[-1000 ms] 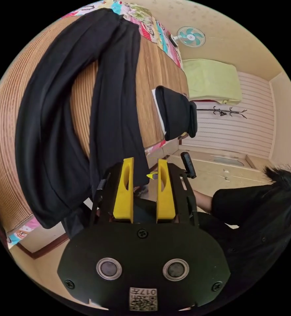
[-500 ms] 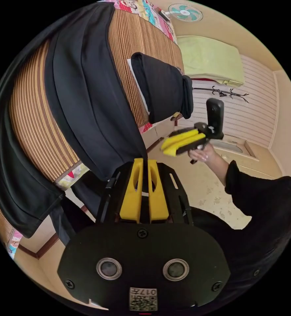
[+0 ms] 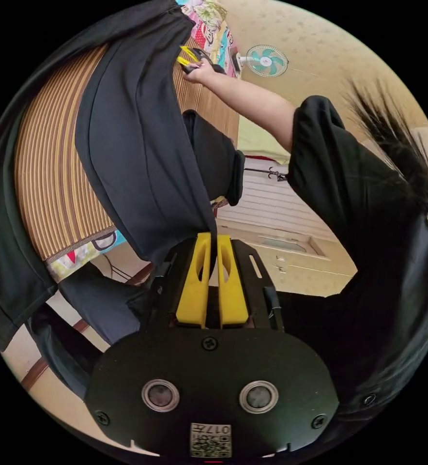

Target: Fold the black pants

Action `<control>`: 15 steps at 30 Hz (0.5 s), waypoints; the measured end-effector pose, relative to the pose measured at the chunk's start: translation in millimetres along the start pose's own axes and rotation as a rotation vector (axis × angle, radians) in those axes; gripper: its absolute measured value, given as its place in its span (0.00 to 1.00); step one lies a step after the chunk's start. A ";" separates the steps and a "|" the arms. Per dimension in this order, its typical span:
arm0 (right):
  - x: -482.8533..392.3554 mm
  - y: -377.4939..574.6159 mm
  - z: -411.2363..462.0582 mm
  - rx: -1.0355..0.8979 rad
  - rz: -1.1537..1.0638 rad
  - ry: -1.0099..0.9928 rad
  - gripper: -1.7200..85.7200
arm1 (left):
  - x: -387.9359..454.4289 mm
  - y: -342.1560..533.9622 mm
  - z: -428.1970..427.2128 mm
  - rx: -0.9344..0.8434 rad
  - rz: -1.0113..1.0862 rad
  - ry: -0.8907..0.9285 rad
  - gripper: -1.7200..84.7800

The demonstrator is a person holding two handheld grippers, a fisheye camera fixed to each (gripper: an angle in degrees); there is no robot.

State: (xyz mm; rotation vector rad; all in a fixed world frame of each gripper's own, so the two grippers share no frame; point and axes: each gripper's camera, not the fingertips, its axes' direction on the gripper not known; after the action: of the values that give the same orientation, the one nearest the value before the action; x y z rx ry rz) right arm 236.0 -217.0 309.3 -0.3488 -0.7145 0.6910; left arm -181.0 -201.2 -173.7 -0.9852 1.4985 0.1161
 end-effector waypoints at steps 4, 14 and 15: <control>-66.3 16.0 18.0 0.003 -0.224 -0.300 0.06 | -33.1 40.5 -30.1 0.217 0.053 0.291 0.02; -185.5 125.4 271.6 -0.399 -0.236 -0.211 0.07 | -180.4 182.2 -121.6 0.560 -0.152 0.274 0.03; -185.3 146.3 283.4 -0.432 -0.269 -0.256 0.08 | -198.0 193.2 -131.3 0.551 -0.204 0.166 0.04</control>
State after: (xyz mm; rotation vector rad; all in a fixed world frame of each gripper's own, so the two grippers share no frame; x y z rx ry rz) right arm -130.9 -219.5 347.2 -0.5524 -1.1367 0.3228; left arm -430.7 -60.5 -65.9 -0.7003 1.4554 -0.5119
